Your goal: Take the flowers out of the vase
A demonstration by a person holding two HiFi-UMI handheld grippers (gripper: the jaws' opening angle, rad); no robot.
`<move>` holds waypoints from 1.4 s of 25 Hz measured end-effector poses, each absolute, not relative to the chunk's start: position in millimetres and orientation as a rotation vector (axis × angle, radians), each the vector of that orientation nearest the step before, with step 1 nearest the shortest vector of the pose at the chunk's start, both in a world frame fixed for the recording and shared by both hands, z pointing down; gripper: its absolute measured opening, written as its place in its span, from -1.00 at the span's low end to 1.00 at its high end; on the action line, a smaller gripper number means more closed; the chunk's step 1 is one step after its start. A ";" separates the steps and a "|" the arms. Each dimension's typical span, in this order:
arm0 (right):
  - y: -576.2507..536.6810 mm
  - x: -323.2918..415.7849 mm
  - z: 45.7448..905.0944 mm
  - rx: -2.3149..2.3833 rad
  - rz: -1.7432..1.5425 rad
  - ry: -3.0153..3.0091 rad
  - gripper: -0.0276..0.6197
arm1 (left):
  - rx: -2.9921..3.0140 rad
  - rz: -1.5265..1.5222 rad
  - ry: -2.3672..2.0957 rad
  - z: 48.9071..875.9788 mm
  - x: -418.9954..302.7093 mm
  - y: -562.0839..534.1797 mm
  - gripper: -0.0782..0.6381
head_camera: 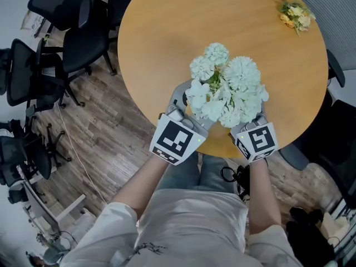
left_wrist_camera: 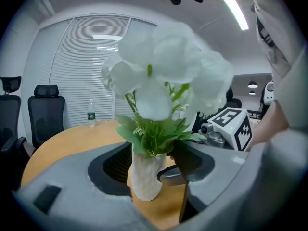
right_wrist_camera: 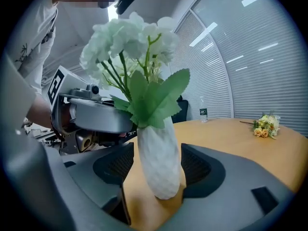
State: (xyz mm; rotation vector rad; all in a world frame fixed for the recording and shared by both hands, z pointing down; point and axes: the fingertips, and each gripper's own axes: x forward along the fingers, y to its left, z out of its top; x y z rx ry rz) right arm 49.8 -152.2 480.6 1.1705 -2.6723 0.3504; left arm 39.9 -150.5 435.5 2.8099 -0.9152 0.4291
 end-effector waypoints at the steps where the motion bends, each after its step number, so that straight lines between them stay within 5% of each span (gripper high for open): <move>1: -153.2 48.4 481.5 1.162 0.345 -2.677 -0.10 | 2.818 0.429 -0.900 435.2 41.8 -151.1 -0.04; 20: -174.7 37.8 495.6 1.238 0.237 -2.645 -0.02 | 2.795 0.399 -0.905 436.3 40.2 -159.8 -0.07; 35: -175.1 36.8 493.4 1.274 0.248 -2.632 -0.02 | 2.812 0.382 -0.974 435.2 32.3 -165.3 -0.37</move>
